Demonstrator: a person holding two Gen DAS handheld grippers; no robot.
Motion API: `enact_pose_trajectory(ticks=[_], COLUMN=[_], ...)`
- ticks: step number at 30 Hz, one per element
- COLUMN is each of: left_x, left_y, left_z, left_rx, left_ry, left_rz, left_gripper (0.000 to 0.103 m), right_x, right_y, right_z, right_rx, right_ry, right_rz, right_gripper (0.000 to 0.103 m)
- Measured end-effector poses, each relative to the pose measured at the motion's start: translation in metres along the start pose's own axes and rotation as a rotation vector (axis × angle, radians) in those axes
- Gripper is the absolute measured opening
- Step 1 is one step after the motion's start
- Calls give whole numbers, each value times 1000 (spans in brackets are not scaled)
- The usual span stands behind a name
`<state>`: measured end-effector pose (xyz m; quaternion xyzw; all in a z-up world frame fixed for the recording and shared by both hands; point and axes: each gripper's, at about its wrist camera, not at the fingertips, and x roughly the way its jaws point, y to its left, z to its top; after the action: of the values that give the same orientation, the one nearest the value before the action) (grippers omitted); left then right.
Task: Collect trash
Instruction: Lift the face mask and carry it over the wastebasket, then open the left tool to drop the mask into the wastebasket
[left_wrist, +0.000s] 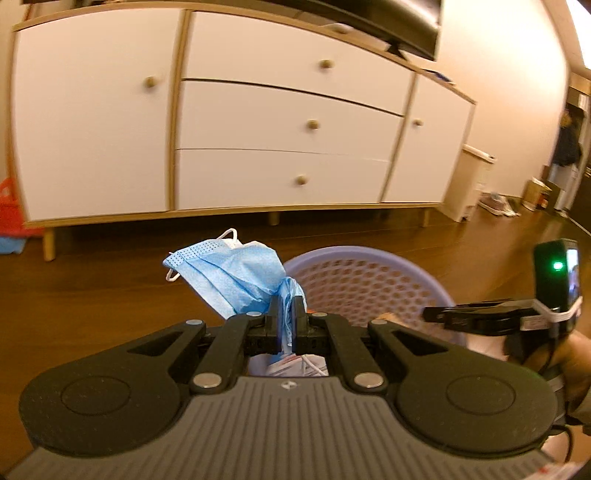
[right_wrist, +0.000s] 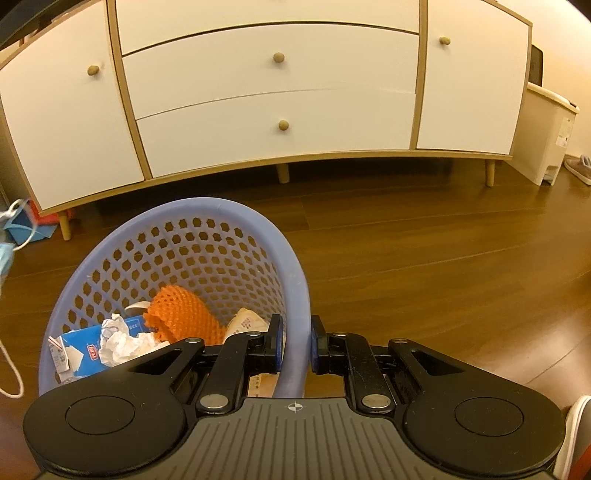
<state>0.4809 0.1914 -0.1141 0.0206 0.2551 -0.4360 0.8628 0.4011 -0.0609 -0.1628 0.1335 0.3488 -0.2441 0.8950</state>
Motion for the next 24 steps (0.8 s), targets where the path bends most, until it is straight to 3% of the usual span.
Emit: enact_pose_trajectory(ticks=[17,21,24], left_x=[38,44,44], left_y=[-52,-52,-50], left_z=[1,-2,-3], left_rx=[88,87,80], left_ry=[57,73,76], left_rz=[-160,-145,-152], left_gripper=[2,22,23], right_x=[-2,-2,-1], right_y=[0,0,2], right_z=[-2,-2,-3], right_rx=[-22,-23,-24], right_ry=[-9,-9,-11], right_rz=[4,5,4], right_gripper=[10,10,10])
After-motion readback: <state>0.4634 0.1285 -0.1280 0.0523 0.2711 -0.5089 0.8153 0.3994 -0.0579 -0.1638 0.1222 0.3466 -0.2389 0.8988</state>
